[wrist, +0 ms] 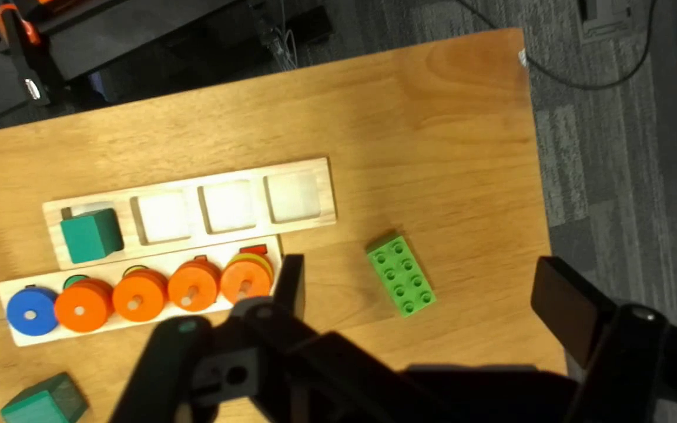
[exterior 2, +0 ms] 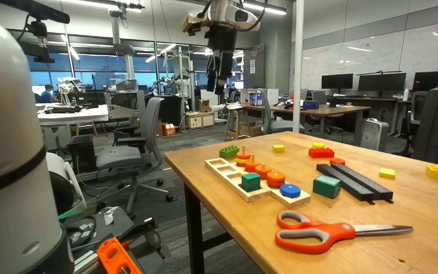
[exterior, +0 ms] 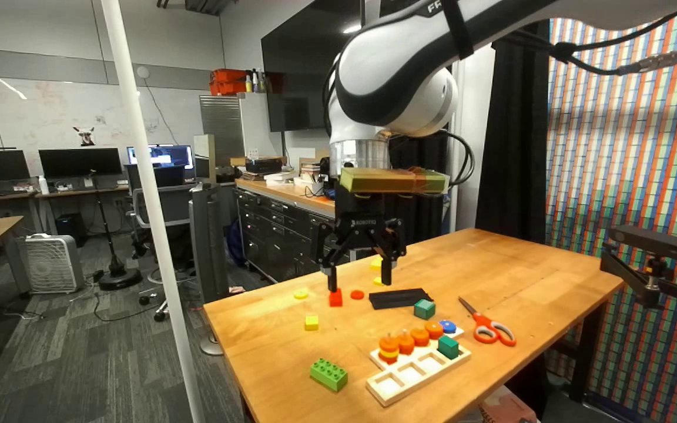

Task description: Move the green block on the wooden pallet to the right

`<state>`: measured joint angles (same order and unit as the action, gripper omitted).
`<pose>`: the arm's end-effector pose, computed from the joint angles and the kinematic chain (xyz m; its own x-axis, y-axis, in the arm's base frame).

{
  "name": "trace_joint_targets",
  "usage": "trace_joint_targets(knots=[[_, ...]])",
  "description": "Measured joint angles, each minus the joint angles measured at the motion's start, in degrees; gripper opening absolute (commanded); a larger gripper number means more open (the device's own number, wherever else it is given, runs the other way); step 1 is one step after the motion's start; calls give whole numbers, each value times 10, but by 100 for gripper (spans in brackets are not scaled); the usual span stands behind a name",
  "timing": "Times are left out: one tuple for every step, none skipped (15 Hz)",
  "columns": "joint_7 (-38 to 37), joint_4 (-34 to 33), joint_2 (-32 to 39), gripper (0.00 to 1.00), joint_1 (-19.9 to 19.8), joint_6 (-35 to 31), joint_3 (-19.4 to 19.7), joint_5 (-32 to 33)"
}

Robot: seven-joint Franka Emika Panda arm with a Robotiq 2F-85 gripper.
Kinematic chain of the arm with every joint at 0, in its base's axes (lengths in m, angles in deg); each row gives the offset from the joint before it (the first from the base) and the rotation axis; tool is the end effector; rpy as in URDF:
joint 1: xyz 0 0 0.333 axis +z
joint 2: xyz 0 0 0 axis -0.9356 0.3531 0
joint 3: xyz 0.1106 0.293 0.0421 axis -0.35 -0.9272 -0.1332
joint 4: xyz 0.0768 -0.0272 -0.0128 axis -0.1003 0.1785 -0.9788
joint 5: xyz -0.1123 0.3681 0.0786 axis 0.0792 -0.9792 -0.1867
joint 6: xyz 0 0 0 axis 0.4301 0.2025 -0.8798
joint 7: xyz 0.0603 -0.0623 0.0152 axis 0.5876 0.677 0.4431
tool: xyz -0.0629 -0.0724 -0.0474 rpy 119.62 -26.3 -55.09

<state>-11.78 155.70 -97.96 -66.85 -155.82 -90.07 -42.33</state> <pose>0.4448 0.1074 0.4576 0.9101 -0.3890 -0.1427 -0.4011 -0.9135 -0.0682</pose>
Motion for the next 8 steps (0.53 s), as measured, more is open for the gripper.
trace_joint_targets(knots=[[-3,15,1,100,-8,-20,6,1],[-6,29,2,100,-15,-38,13,1],[-8,43,3,100,-23,-53,21,1],[-10,56,3,100,-30,-66,29,0],[-12,69,3,100,-36,-78,38,0],[-13,81,3,100,-42,-90,47,-3],[-13,91,2,100,-47,-100,55,-7],[-13,101,2,100,-51,-109,61,-10]])
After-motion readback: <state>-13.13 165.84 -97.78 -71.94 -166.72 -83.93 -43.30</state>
